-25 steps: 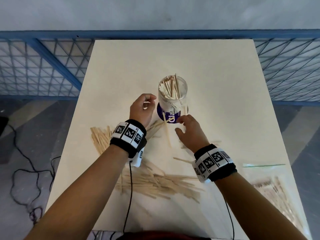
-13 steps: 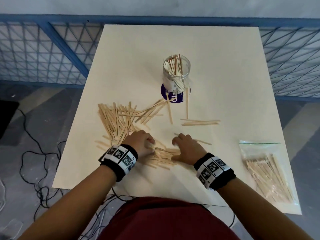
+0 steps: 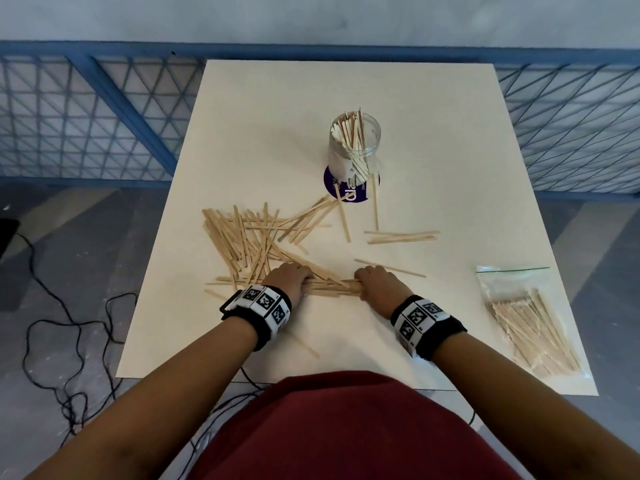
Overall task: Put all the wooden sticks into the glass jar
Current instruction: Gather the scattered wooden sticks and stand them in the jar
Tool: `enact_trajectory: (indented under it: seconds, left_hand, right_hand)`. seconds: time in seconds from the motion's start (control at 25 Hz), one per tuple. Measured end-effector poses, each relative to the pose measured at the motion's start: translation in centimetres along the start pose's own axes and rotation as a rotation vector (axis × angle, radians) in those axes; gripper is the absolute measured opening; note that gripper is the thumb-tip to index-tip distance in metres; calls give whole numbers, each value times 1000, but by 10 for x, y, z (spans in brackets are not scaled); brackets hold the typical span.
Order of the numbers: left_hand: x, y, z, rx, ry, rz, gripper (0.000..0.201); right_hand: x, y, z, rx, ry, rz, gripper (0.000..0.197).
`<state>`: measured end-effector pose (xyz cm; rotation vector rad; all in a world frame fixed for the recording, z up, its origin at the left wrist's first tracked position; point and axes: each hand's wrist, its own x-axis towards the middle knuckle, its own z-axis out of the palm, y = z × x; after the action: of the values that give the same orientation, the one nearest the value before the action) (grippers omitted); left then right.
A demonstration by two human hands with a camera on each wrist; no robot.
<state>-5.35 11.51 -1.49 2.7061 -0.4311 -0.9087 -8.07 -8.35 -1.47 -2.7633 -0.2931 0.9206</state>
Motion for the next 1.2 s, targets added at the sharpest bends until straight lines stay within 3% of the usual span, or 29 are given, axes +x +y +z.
enact_trajectory:
  seconds: [0.12, 0.48, 0.76, 0.92, 1.2]
  left_hand:
    - [6, 3, 0, 32, -6, 9, 27]
    - [6, 15, -12, 206, 64, 34, 22]
    - [12, 28, -18, 63, -79, 109, 31]
    - [16, 38, -22, -43, -40, 178, 28]
    - [24, 53, -31, 31, 10, 177, 35]
  right_hand:
    - [0, 0, 3, -14, 32, 30, 28]
    - [-3, 3, 2, -45, 127, 104, 36]
    - [-10, 12, -7, 33, 145, 112, 33]
    - [-11, 20, -12, 63, 168, 153, 31]
    - [-13, 27, -35, 212, 292, 215, 26]
